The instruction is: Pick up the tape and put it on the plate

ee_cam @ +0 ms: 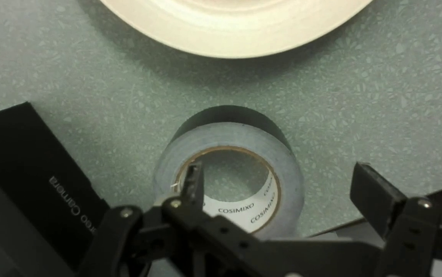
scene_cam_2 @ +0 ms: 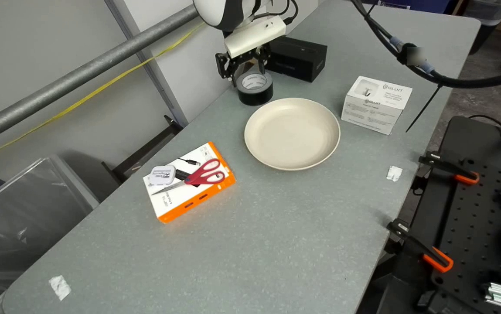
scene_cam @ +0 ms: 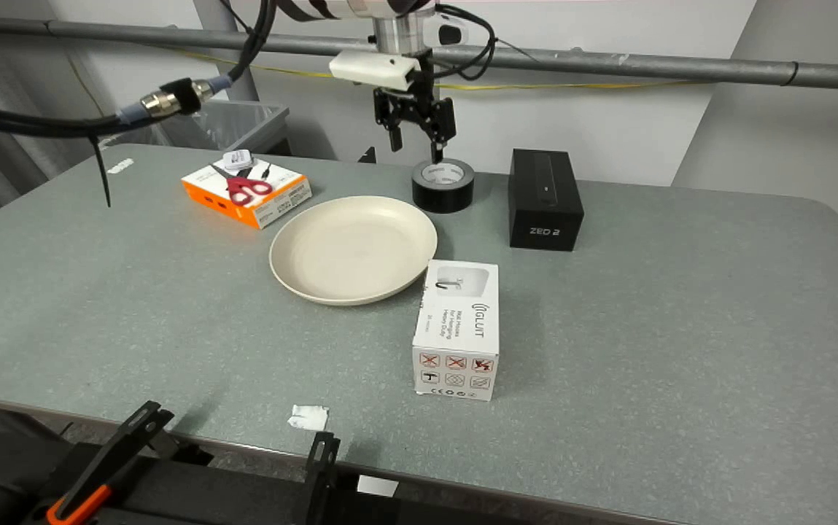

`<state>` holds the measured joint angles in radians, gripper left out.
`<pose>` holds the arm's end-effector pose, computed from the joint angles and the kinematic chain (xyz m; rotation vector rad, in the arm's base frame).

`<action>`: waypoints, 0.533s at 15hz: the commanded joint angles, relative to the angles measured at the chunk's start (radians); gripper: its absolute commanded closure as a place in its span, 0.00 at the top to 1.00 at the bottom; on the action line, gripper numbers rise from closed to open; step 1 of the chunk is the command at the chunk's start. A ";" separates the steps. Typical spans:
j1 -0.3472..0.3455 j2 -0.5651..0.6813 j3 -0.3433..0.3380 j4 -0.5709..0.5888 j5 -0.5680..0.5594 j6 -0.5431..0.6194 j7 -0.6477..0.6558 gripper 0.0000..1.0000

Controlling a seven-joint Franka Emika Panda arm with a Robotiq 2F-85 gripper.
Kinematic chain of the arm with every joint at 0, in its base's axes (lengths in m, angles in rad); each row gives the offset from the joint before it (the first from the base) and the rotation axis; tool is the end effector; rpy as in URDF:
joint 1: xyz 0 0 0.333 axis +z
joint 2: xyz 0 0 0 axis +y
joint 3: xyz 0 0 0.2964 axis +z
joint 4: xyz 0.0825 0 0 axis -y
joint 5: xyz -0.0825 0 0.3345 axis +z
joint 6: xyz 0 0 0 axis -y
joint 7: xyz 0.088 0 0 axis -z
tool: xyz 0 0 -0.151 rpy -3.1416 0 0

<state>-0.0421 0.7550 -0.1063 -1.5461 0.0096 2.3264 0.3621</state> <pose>0.6537 -0.0890 0.1841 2.9884 -0.7427 0.0556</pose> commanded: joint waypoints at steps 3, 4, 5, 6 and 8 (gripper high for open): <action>0.042 0.155 -0.033 0.138 0.016 0.061 0.106 1.00; 0.047 0.172 -0.035 0.157 0.015 0.063 0.115 1.00; 0.051 0.184 -0.036 0.170 0.015 0.064 0.123 0.75; 0.055 0.190 -0.040 0.178 0.014 0.064 0.127 0.74; 0.054 0.193 -0.039 0.192 0.018 0.067 0.128 0.58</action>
<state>-0.0051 0.9070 -0.1248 -1.4199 0.0102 2.3790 0.4634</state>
